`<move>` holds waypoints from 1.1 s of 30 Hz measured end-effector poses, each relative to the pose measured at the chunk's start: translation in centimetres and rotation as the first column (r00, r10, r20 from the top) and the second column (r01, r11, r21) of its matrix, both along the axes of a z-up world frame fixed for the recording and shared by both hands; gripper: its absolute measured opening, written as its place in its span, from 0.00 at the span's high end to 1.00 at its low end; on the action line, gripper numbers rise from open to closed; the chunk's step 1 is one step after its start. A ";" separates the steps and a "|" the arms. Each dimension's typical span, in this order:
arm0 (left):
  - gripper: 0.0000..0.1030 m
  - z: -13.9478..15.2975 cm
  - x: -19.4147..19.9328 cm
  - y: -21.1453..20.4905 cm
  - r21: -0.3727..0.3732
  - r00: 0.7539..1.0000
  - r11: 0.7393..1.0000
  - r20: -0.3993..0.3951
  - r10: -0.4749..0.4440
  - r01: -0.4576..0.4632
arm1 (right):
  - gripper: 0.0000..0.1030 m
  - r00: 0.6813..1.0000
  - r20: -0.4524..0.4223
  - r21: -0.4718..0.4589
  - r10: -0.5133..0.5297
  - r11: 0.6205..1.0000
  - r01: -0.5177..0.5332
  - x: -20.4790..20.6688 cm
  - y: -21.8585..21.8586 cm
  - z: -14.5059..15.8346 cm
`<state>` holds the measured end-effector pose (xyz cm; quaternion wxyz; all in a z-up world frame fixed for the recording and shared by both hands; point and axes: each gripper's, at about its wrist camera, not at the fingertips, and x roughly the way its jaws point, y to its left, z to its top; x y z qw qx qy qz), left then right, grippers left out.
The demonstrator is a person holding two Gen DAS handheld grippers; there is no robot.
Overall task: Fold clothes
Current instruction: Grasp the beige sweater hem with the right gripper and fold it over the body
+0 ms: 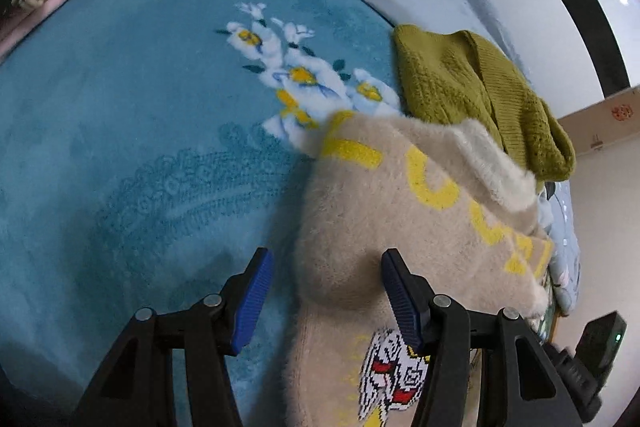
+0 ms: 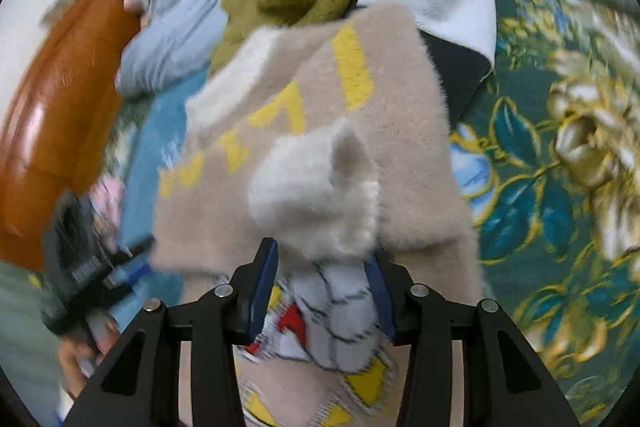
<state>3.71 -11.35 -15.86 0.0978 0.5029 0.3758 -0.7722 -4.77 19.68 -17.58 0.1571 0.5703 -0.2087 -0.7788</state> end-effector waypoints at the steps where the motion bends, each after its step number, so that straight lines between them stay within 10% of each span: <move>1: 0.41 0.0 0.1 0.0 0.001 1.000 1.000 -0.004 -0.001 0.001 | 0.53 1.000 -0.006 -0.018 -0.030 0.999 0.030 -0.1 0.2 0.1; 4: 0.41 -0.1 0.5 -0.3 0.028 1.000 1.000 -0.016 0.014 -0.014 | 0.65 0.996 -0.008 -0.029 -0.086 0.996 0.086 -0.5 0.5 0.6; 6: 0.41 -0.2 0.6 -0.4 0.045 0.999 0.999 -0.024 0.031 -0.030 | 0.93 0.998 -0.024 0.000 -0.064 0.998 0.064 -0.7 -0.1 1.5; 15: 0.41 -0.4 0.9 -1.2 0.134 0.996 0.990 -0.059 0.061 -0.053 | 0.93 0.923 -0.355 0.175 0.148 0.980 -0.089 0.3 -0.6 9.5; 21: 0.41 -1.0 -0.4 -0.1 0.110 0.999 0.994 -0.032 -0.015 0.018 | 0.93 0.990 -0.130 0.269 0.061 0.963 -0.025 -1.6 2.8 1.7; 28: 0.41 -1.8 -2.2 1.3 0.056 0.993 0.992 -0.020 -0.112 0.113 | 0.91 0.995 -0.098 0.229 0.011 0.973 0.012 -2.7 3.9 -0.4; 33: 0.43 -2.1 -2.6 1.8 0.056 0.988 0.987 -0.029 -0.150 0.152 | 0.64 0.997 -0.049 0.174 -0.051 0.983 0.059 -3.5 4.8 -2.3</move>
